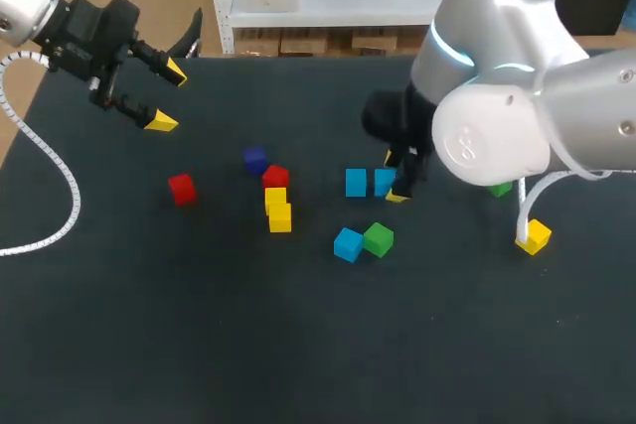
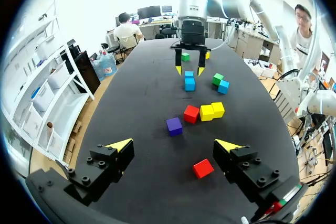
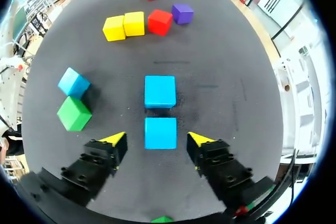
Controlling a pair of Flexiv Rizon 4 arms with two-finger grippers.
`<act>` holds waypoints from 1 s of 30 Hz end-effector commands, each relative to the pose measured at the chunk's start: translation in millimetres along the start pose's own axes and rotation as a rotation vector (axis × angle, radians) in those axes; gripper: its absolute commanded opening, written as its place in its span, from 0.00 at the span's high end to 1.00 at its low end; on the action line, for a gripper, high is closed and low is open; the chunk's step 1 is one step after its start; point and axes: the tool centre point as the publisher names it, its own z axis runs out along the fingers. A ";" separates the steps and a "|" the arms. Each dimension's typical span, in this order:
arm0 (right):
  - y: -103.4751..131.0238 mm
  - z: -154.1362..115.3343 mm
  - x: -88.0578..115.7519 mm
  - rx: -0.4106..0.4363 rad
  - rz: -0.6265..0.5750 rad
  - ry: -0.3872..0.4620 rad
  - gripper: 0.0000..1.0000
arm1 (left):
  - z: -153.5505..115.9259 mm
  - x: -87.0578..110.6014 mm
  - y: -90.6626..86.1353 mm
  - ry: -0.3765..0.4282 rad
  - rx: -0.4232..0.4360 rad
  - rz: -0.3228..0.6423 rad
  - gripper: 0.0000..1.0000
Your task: Place the blue cubes, place green cubes on the blue cubes, place the yellow cubes on the green cubes, then place the red cubes on the yellow cubes, and place purple cube on the red cubes.
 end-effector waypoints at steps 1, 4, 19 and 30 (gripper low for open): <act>7.1 -22.3 10.9 -0.023 0.008 -0.012 0.00 | 0.3 1.1 -0.9 -0.002 -0.003 0.003 0.00; 15.3 -40.3 24.1 -0.062 0.039 -0.038 0.00 | 0.3 1.1 -0.9 -0.002 -0.003 0.003 0.00; 26.1 -152.8 123.8 -0.163 0.028 -0.480 0.00 | 0.3 1.1 -0.9 -0.002 -0.003 0.003 0.00; 17.6 -162.1 186.3 -0.056 0.179 -0.525 0.00 | 0.3 1.1 -0.9 -0.002 -0.003 0.003 0.00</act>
